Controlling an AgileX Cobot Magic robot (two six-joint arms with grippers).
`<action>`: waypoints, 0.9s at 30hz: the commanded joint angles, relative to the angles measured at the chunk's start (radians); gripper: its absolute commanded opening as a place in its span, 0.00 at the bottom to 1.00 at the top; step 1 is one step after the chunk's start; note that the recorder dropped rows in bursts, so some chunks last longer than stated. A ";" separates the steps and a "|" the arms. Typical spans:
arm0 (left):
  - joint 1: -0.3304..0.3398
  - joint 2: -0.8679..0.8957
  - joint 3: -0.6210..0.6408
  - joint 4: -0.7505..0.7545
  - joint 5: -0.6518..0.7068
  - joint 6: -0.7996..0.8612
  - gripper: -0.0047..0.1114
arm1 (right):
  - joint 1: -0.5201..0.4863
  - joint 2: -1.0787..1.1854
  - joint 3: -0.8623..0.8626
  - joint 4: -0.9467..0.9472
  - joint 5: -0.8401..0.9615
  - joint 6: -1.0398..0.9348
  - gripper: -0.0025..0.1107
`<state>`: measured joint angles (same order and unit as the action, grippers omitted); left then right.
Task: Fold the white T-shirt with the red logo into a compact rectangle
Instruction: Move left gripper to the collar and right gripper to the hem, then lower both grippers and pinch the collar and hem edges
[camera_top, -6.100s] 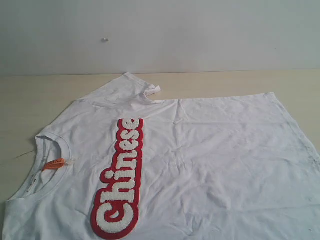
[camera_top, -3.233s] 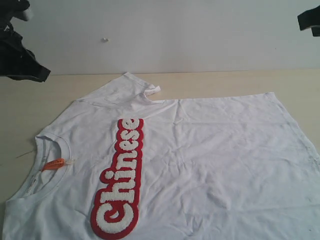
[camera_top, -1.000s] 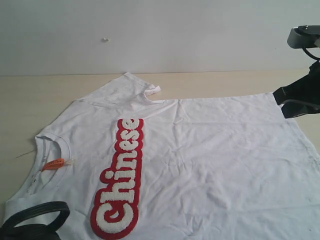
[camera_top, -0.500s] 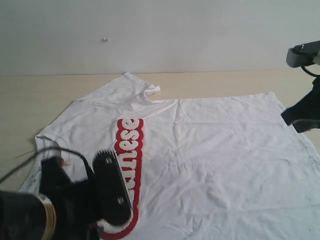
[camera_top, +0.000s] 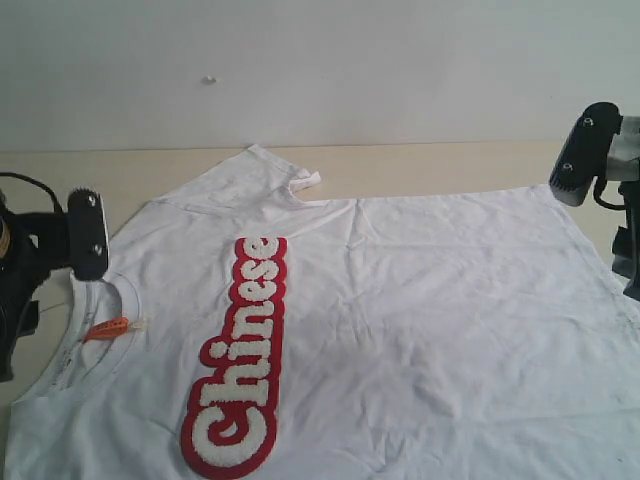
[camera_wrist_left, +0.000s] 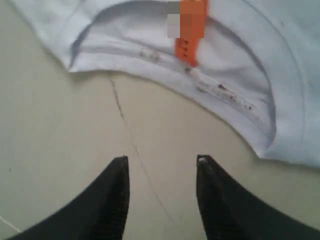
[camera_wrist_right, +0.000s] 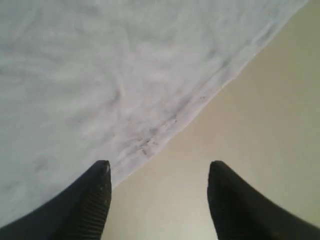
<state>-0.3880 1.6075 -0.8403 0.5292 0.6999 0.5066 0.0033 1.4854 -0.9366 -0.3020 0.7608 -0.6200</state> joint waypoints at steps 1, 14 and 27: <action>0.007 0.058 -0.004 -0.026 -0.030 0.293 0.42 | 0.004 0.044 0.002 -0.019 -0.027 -0.073 0.53; 0.007 0.080 0.010 -0.066 -0.232 0.293 0.80 | 0.004 0.114 0.002 0.021 -0.155 -0.084 0.53; 0.024 0.063 -0.160 -0.501 0.034 0.540 0.80 | 0.004 0.006 0.002 0.147 -0.185 -0.251 0.53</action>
<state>-0.3881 1.6786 -0.9255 0.1318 0.5829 0.9364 0.0033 1.4986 -0.9362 -0.1682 0.5590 -0.7938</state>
